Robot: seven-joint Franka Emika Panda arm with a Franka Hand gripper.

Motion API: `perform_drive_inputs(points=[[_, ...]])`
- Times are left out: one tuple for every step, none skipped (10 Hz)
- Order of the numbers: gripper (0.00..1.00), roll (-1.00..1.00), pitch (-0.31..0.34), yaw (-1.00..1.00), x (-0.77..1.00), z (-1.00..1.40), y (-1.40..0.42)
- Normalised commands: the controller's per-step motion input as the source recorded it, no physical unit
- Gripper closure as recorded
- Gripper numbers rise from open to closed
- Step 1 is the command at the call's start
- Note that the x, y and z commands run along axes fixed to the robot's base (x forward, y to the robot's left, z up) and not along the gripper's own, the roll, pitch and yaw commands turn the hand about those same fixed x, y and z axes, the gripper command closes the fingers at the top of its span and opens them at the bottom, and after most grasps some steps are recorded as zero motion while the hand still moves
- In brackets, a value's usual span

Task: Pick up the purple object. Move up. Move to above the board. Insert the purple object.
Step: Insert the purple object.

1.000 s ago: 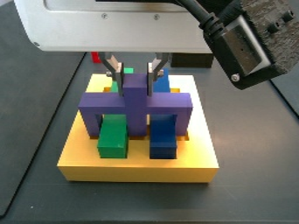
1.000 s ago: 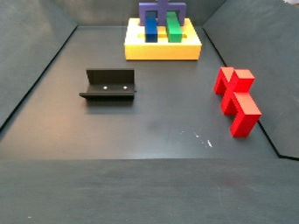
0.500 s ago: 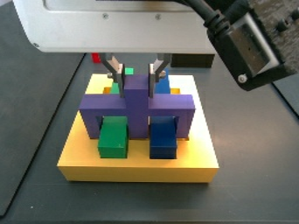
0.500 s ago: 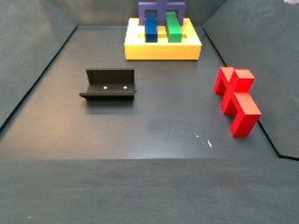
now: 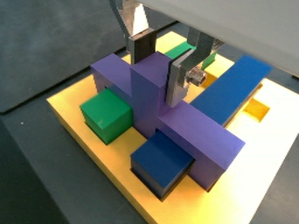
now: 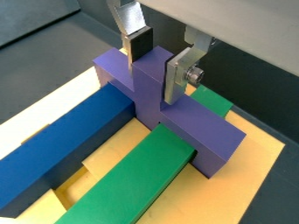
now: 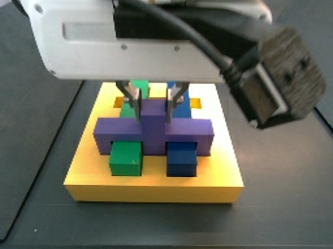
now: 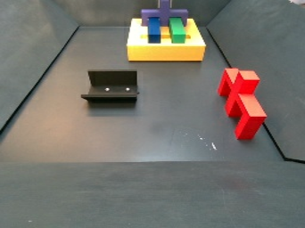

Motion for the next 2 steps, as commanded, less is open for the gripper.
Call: perform_drive_inputs(points=[[1.0, 0.01, -0.006, 0.0, 0.0, -0.13, 0.0], [1.0, 0.0, 0.0, 0.0, 0.0, 0.0, 0.0]])
